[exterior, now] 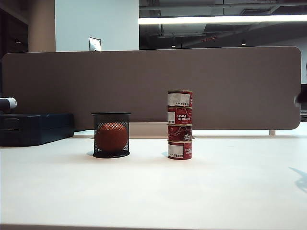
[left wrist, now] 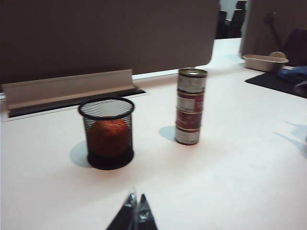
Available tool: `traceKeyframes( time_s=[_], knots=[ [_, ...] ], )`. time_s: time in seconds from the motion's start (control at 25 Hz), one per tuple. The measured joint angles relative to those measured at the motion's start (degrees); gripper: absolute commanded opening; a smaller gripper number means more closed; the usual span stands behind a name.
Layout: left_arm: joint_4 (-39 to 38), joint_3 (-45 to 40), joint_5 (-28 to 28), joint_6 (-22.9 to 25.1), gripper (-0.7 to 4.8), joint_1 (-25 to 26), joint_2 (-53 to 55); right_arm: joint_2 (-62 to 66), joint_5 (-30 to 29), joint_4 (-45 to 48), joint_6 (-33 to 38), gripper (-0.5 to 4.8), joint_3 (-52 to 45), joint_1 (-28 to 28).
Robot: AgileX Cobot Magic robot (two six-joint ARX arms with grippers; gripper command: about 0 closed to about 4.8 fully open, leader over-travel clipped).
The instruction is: Take a can of tomato sauce from the stacked ones and place it on the table.
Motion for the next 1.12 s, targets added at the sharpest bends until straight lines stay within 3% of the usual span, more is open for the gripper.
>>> traceKeyframes(
  time_s=[0.04,0.16,0.36,0.48,0.56,0.96,1.12],
  knots=[
    [0.04,0.00,-0.57,0.00,-0.05,0.00,0.00,-1.90,0.00,-0.42,0.04,3.22,0.00,0.00],
    [0.83,-0.02,-4.33,0.00,-0.05,0.00,0.00,-11.34,0.09,-5.97,0.02,3.20,0.04,0.00],
    [1.27,0.00,-7.15,0.00,-0.05,0.00,0.00,-21.92,1.07,-15.04,-0.61,1.33,0.04,-0.02],
    [1.27,0.00,-9.88,-0.02,-0.05,0.00,0.00,-28.94,1.66,-22.43,-0.90,1.09,0.04,-0.02],
    [1.29,0.00,-11.13,-0.02,-0.05,0.00,0.00,-32.41,1.64,-26.03,-0.87,0.00,0.04,-0.02],
    [1.27,0.00,-19.39,-1.38,-0.06,0.00,0.00,-52.46,3.67,-46.88,-1.03,-0.06,-0.02,-0.02],
    [1.62,0.00,-22.71,-2.08,-0.06,0.00,0.00,-57.42,4.94,-49.81,-0.76,-0.06,0.07,0.07]
  ],
)
